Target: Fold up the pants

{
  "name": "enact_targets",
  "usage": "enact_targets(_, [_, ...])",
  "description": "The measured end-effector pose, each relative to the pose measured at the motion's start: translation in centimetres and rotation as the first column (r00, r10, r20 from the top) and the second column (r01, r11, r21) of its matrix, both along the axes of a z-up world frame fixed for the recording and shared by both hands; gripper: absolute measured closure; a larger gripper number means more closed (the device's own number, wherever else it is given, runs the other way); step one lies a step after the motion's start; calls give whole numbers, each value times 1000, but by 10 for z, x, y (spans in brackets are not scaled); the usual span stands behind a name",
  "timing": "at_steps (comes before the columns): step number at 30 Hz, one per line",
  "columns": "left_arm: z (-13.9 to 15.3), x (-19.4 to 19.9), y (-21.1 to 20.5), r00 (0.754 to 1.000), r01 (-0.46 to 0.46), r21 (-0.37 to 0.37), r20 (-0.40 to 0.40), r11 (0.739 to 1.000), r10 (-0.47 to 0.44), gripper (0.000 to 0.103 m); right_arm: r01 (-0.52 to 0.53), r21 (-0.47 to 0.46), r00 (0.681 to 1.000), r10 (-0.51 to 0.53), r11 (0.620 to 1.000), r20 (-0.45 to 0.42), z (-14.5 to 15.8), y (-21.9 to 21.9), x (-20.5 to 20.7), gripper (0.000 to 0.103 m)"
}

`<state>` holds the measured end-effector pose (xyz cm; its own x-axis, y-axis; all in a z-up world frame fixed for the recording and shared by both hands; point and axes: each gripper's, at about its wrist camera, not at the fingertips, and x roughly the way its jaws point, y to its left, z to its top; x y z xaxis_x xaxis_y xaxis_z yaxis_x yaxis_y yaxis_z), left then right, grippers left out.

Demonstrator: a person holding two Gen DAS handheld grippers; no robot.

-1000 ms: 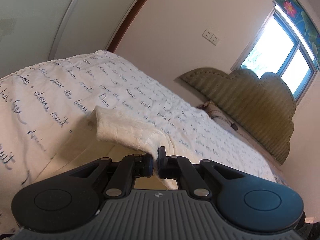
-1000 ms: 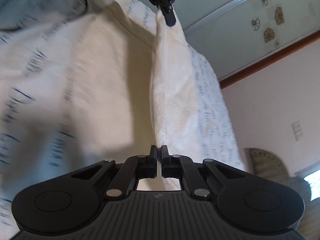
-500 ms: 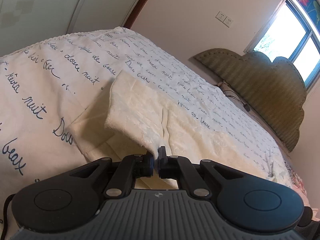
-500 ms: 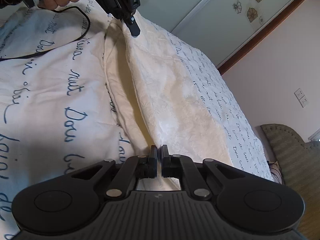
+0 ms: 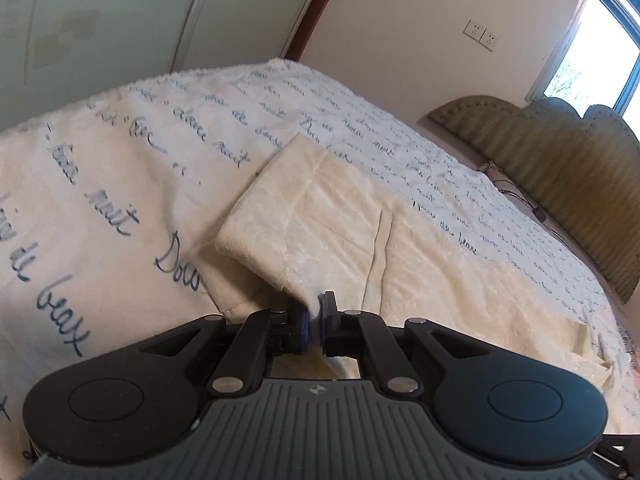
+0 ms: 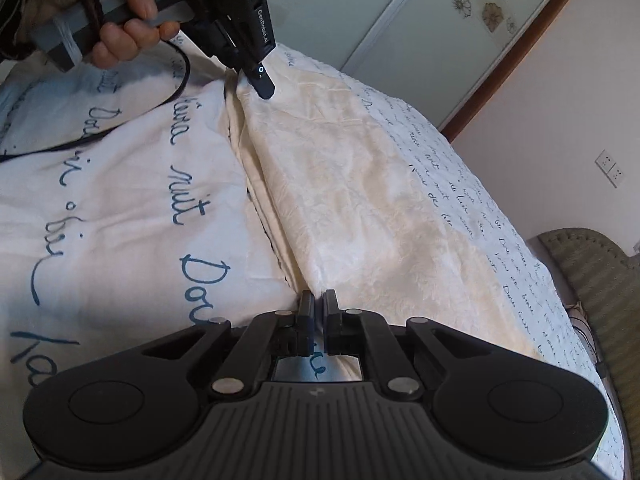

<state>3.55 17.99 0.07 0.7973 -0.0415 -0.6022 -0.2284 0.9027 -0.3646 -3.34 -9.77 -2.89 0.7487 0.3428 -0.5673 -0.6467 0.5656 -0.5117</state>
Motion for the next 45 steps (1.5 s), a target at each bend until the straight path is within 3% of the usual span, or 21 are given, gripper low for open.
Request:
enact_targets(11, [0,0,-2,1000,-5,13,-21,1000,5,94,46,86,999,-45,995,-12,-3,-4,-4,95])
enact_targets(14, [4,0,1,998,-3,8,-55,1000,3,91,23,102,999,-18,995,-48,14,-17,-12,95])
enact_targets(17, [9,-6,8,997,-33,3,-75,999,34,82,100,224,995,-91,969,-52,41,-55,-17,95])
enact_targets(20, [20,-19,11,994,-86,22,-62,996,87,79,297,307,955,-279,904,-101,48,-108,-8,95])
enact_targets(22, [31,-30,5,990,-133,76,-25,988,135,74,479,268,878,-448,836,-170,35,-138,2,94])
enact_targets(24, [44,-41,0,984,-177,133,26,975,175,74,570,198,812,-509,797,-286,15,-158,4,94])
enact_targets(26, [55,-47,-5,980,-193,156,80,969,182,74,557,234,822,-491,797,-289,13,-164,-11,94])
enact_targets(28, [66,-41,-19,990,-115,175,95,978,100,72,580,316,811,-496,751,-310,22,-174,-15,94])
enact_targets(29, [69,-33,-29,997,-29,179,81,983,14,63,598,371,801,-514,711,-306,27,-180,-14,94])
enact_targets(30, [71,-25,-43,994,67,172,70,983,-80,52,625,429,780,-544,652,-310,33,-187,-11,94])
enact_targets(31, [70,-18,-60,983,158,167,63,973,-171,47,651,469,754,-576,596,-316,39,-194,-6,93])
enact_targets(32, [70,-12,-77,967,239,170,52,956,-251,41,673,498,727,-613,547,-310,45,-198,-2,93])
enact_targets(33, [69,-6,-100,936,340,180,32,923,-351,35,686,519,704,-646,510,-296,50,-200,2,93])
enact_targets(35, [64,2,-144,844,527,196,-3,827,-537,32,684,528,696,-666,504,-266,56,-201,10,93])
enact_targets(37, [55,2,-187,743,653,251,-29,715,-668,31,704,491,677,-695,514,-243,57,-198,23,90])
enact_targets(39, [47,-3,-225,668,708,358,-59,609,-742,29,723,456,656,-723,519,-216,55,-191,32,75])
enact_targets(41, [37,-11,-255,616,722,459,-86,518,-783,29,727,476,648,-725,496,-234,49,-193,37,51])
enact_targets(43, [28,-18,-272,548,741,511,-87,435,-832,29,748,482,623,-733,456,-273,40,-198,42,48])
enact_targets(45, [23,-22,-284,497,746,544,-73,383,-865,29,794,446,567,-767,413,-300,29,-202,45,48])
